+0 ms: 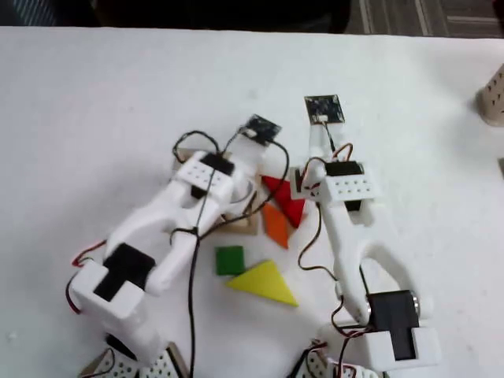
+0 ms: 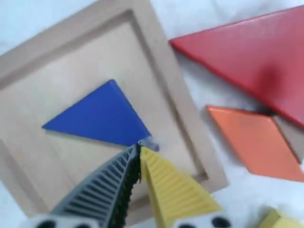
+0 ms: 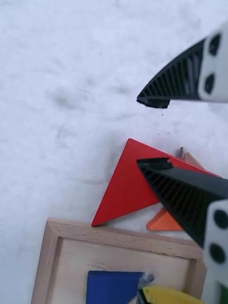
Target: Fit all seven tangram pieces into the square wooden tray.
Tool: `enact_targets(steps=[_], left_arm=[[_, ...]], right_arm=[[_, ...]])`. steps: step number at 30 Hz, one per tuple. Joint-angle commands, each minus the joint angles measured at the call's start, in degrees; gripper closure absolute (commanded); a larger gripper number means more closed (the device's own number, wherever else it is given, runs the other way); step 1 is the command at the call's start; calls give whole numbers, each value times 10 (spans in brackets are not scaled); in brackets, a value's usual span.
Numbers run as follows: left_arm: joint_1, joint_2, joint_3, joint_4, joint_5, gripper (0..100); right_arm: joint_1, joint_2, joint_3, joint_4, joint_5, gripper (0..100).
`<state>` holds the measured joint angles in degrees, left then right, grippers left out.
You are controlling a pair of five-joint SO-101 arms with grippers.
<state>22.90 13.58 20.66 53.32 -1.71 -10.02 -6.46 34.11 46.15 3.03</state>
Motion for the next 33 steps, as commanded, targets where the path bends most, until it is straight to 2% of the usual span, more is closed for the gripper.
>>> enact_targets(steps=[1, 8, 12, 26, 33], left_arm=[[2, -19, -1, -18, -4, 978], [-56, -29, 3, -18, -4, 978], [-56, 0, -2, -54, -4, 978], [-54, 98, -137, -48, -4, 978], [-43, 98, -144, -64, -4, 978]], right_arm=[[2, -11, -12, -11, 6, 823], [2, -12, -12, -11, 6, 823], [2, -11, -12, -11, 6, 823], [2, -11, -11, -11, 6, 823], [2, -10, -11, -11, 6, 823]])
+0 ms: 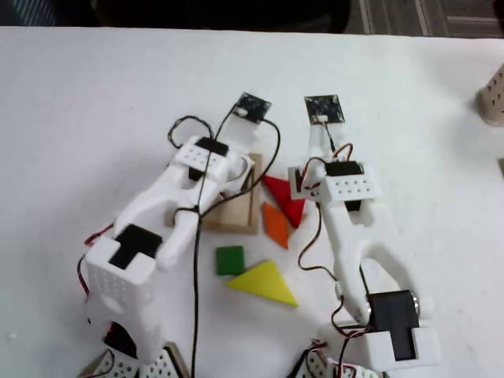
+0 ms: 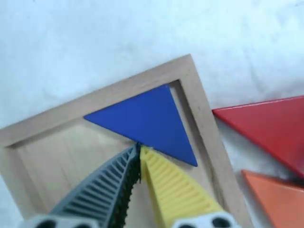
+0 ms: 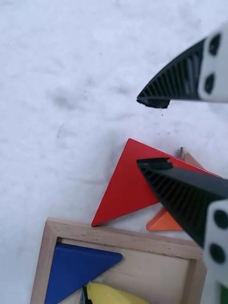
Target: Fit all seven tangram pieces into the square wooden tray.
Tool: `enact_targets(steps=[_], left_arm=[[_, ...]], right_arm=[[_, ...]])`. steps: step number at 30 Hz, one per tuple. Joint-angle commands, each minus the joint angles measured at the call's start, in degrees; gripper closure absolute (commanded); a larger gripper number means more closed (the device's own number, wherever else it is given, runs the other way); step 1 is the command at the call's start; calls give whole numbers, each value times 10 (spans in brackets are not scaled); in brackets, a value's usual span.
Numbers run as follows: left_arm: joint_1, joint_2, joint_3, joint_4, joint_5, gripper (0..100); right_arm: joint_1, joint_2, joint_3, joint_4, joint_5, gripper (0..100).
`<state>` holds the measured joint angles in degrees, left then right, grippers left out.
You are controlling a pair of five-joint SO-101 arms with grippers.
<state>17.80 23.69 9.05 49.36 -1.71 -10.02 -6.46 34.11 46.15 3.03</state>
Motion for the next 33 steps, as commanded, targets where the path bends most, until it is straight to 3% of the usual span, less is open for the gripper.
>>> enact_targets(steps=[1, 14, 21, 27, 33], left_arm=[[11, -3, -28, -26, -4, 978], [44, -2, -25, -62, -4, 978], [28, -53, -23, 10, -4, 978], [-37, -102, -23, 91, -4, 978], [-151, -102, -23, 84, -4, 977]], right_arm=[[2, -9, -11, -11, 6, 823], [2, -8, -12, -11, 6, 823], [2, -10, -12, -11, 6, 823], [5, -12, -12, -11, 6, 823], [6, -14, -11, 3, 3, 823]])
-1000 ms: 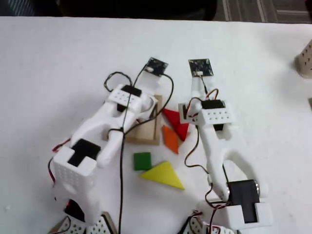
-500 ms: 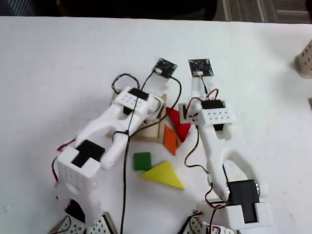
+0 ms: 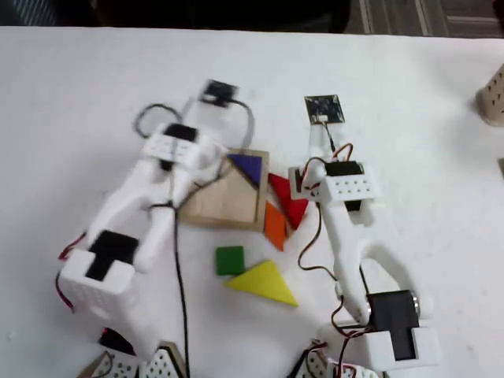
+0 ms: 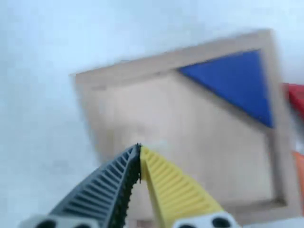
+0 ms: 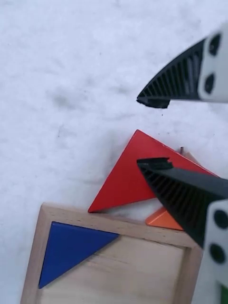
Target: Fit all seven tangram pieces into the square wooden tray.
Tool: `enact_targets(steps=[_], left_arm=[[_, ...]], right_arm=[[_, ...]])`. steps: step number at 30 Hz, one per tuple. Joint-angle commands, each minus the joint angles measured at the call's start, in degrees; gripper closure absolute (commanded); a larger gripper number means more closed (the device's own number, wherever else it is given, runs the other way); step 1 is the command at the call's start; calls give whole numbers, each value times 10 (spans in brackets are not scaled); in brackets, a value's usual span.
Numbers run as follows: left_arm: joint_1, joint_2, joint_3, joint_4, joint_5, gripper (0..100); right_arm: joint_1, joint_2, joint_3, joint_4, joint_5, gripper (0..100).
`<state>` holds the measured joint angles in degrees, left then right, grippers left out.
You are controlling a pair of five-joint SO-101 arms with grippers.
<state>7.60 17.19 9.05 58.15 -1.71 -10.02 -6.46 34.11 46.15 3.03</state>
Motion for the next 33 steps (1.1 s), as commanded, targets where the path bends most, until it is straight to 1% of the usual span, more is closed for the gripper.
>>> enact_targets(steps=[1, 4, 6, 9, 11, 15, 18, 21, 26, 33], left_arm=[[-61, -36, -23, -16, -4, 977], [-87, -36, -22, -44, -4, 977], [-93, -36, -11, -64, -6, 977], [-90, -36, 23, -115, -8, 977], [-90, -37, 33, -132, -8, 977], [-90, -37, 33, -135, -8, 977], [-90, -37, 33, -135, -8, 977], [-91, -37, 32, -135, -8, 977], [-92, -37, 33, -135, -9, 977], [-90, -36, 33, -135, -9, 977]], right_arm=[[2, -16, -12, 16, 2, 823], [-18, -46, -8, 52, 2, 823], [-34, -71, 8, 72, 2, 823], [-70, -115, 55, 71, 5, 823], [-98, -141, 82, 68, 5, 823], [-130, -165, 121, 30, 8, 820], [-154, -148, 127, 22, 42, 818], [-183, -119, 127, 20, 41, 819], [-182, -66, 127, -12, -67, 822], [-149, 15, 105, -17, -76, 822]])
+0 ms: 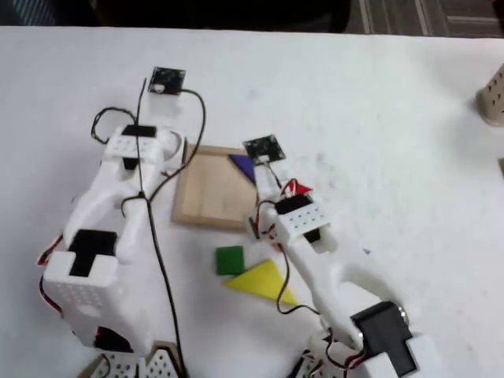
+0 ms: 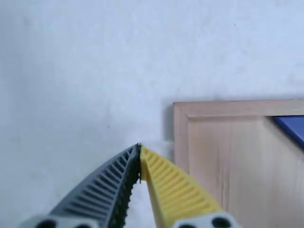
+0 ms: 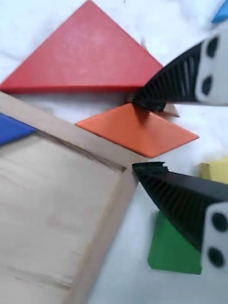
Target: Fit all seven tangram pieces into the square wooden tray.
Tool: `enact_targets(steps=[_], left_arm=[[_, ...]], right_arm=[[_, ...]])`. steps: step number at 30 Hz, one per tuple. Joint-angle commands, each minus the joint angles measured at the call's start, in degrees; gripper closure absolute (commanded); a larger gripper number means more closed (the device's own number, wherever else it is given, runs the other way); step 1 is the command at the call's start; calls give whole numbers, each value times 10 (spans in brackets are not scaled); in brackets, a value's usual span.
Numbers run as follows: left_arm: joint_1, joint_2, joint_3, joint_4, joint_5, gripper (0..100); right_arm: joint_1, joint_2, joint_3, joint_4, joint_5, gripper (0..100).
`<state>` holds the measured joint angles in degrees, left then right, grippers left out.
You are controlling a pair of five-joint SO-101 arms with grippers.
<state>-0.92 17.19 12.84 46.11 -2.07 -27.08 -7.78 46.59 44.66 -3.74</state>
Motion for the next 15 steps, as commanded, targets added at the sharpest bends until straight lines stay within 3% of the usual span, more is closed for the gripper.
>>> enact_targets(steps=[1, 15], left_arm=[[-5, -36, -4, -15, -5, 977], [-5, -36, -5, -15, -5, 977]], right_arm=[[28, 33, -23, 1, -8, 822], [91, 35, -23, 59, 93, 823]])
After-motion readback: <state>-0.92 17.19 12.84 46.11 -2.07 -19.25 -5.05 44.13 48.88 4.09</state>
